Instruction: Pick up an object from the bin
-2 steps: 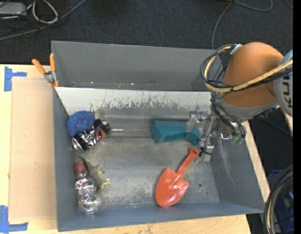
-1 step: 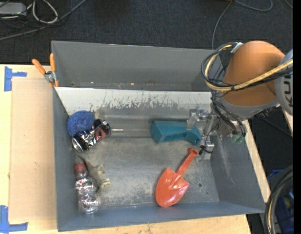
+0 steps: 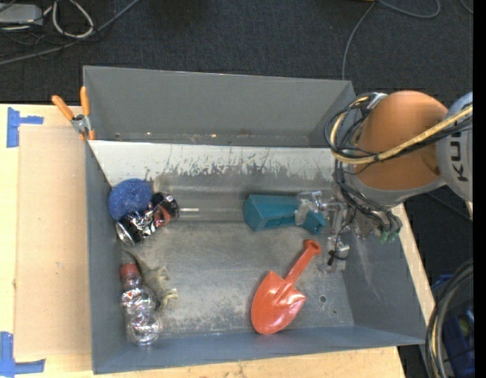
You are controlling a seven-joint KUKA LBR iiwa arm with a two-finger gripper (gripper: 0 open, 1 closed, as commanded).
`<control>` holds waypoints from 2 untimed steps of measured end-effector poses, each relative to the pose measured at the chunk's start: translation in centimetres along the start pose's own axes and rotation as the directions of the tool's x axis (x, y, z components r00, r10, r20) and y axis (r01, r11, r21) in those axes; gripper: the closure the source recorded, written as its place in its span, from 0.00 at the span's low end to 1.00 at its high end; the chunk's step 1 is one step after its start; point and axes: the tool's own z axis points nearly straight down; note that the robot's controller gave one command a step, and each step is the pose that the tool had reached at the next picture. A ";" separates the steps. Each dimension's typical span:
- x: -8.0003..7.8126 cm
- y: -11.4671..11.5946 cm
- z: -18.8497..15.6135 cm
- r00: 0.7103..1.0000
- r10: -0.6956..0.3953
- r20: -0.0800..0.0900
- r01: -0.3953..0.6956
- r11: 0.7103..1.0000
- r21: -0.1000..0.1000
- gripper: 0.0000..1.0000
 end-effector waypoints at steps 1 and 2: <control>0.9 1.3 2.6 0.946 -0.325 -0.009 0.325 0.946 -0.006 0.00; 0.8 -0.3 4.3 0.857 -0.516 -0.007 0.516 0.857 -0.007 0.00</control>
Offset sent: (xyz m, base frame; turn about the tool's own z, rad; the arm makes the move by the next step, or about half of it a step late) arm -0.0066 -0.0092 -0.0452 -0.5465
